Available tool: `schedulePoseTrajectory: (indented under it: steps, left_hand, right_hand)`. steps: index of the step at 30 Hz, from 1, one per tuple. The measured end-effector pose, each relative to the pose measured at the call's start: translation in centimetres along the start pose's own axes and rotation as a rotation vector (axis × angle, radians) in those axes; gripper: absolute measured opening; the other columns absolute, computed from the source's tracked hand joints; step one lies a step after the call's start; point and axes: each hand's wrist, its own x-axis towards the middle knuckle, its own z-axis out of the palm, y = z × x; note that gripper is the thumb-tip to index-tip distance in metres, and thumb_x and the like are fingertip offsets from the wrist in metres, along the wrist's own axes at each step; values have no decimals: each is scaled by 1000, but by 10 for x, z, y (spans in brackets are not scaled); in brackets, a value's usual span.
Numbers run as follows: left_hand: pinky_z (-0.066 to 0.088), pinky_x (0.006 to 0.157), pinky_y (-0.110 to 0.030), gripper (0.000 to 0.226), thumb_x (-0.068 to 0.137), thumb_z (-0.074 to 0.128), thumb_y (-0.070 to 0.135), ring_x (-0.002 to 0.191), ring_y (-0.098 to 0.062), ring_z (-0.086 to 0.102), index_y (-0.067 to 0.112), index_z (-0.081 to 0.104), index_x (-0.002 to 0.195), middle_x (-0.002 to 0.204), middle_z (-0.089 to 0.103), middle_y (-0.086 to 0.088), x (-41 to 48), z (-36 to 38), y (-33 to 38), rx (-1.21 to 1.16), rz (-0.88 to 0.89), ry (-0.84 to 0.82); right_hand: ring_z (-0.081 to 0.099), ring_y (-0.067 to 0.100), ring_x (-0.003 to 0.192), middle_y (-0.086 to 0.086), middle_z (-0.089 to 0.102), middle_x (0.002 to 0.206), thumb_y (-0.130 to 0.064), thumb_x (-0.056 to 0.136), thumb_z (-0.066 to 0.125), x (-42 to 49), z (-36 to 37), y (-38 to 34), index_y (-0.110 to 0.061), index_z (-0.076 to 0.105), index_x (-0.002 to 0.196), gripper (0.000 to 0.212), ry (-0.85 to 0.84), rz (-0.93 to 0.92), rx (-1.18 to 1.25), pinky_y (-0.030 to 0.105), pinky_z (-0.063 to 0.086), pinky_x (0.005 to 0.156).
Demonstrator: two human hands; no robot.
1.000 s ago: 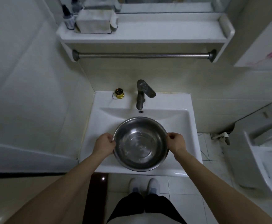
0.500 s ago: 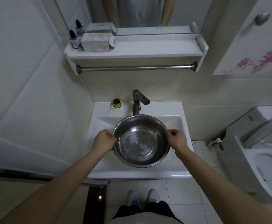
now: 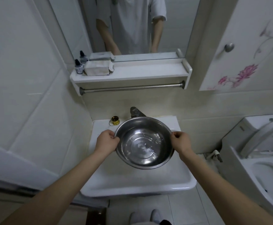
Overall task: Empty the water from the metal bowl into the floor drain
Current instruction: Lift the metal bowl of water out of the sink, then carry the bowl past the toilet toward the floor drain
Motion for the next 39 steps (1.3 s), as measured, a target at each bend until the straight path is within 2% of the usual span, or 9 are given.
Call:
schedulePoseTrajectory:
  steps: [4,7,9,15,20,25,29,34,39]
  left_hand:
    - [55,49,-28,9,73,61,10,62,-26,68,14,64,81,70,68,-8,4,-5,20,-47,26,7]
    - [59,52,-34,11,71,58,11,60,-27,65,9,65,80,66,66,-10,2,-6,34,-85,61,-6]
    - [58,53,-34,12,72,58,10,59,-27,63,5,65,80,66,65,-12,0,-6,43,-87,67,-10]
    - [53,48,-26,7,77,58,2,48,-21,55,0,64,76,62,61,-11,-2,-7,79,-137,90,-21]
    - [52,46,-26,11,79,58,1,49,-22,55,-5,65,84,66,62,-13,-6,5,95,-183,88,-32]
    - [51,45,-26,8,79,59,-1,47,-22,56,-1,67,83,68,63,-13,-15,27,111,-224,72,-26]
    - [55,51,-31,14,79,62,2,53,-23,61,2,67,91,76,67,-11,-27,56,127,-245,49,12]
    - [60,62,-48,18,79,61,4,61,-28,64,4,67,95,79,69,-12,-49,109,151,-244,20,49]
    - [54,47,-27,9,83,64,6,66,-25,67,15,63,85,88,69,-16,-76,159,178,-273,5,97]
  right_hand:
    - [50,23,65,13,60,68,-15,95,56,-1,-13,-18,9,72,87,30,31,0,30,29,42,61]
    - [42,21,66,9,52,64,-11,93,57,-3,-27,-31,12,69,82,28,67,-16,81,28,37,62]
    - [42,22,68,6,51,62,-10,93,58,-3,-35,-37,5,69,76,26,70,-15,98,30,38,65]
    - [46,22,72,15,54,73,-12,95,56,0,-61,-53,14,68,88,30,75,-23,134,35,42,66]
    - [56,26,74,17,63,78,-11,98,53,5,-82,-54,6,74,95,28,91,-29,140,38,50,69]
    - [52,24,72,16,60,75,-12,98,52,17,-106,-42,12,71,95,30,86,-29,148,36,45,66]
    - [49,24,72,15,56,72,-15,99,53,31,-134,-27,13,68,88,34,53,-37,141,35,42,66]
    - [52,25,73,16,60,76,-17,101,53,53,-185,-5,8,68,87,33,19,-64,129,37,44,67]
    - [46,23,73,15,53,74,-12,99,51,78,-235,12,14,63,87,31,-22,-102,113,36,39,67]
